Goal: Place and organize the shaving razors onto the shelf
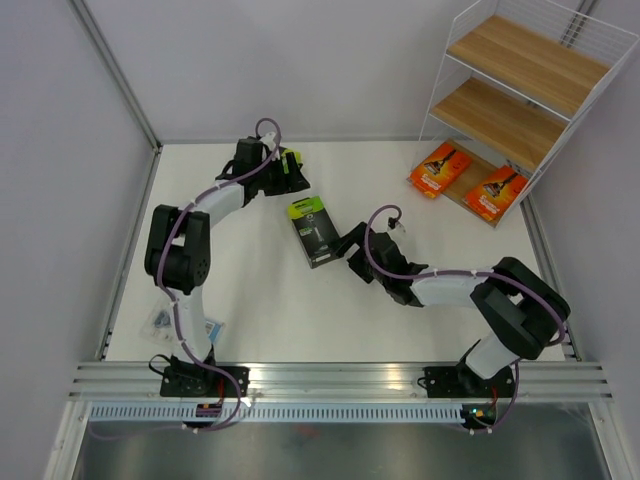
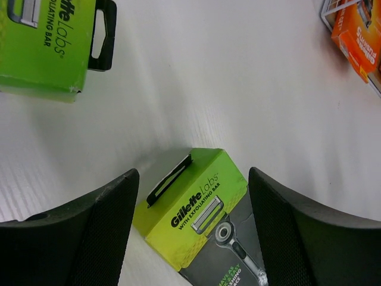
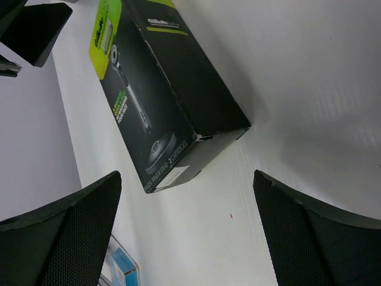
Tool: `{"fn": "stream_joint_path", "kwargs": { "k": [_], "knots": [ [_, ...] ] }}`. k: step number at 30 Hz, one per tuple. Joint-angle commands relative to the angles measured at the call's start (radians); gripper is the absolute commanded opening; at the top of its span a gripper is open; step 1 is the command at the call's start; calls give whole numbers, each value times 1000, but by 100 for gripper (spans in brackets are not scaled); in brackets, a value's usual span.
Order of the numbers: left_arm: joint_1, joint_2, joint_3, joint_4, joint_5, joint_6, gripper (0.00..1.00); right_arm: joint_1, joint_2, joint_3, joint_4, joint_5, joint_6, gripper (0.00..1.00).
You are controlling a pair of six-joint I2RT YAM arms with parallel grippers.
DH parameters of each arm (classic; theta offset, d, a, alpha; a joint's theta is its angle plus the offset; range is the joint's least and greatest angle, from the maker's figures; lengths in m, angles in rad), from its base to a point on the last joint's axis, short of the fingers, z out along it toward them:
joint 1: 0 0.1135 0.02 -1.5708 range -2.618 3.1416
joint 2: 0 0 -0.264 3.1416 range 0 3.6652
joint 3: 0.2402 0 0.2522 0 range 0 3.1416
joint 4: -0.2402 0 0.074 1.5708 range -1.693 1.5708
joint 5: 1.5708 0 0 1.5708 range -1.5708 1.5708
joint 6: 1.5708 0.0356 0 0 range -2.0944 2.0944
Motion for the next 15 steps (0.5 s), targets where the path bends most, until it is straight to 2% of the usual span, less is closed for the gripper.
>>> {"fn": "stream_joint_path", "kwargs": {
  "k": [1, 10, 15],
  "knots": [
    [2, 33, 7, 9, 59, 29, 79, 9, 28, 33, 38, 13, 66, 97],
    [-3, 55, -22, -2, 126, -11, 75, 14, 77, 47, 102, 11, 72, 96],
    [-24, 36, -86, -5, 128, -3, 73, 14, 111, 76, 97, 7, 56, 95]
  ]
}}
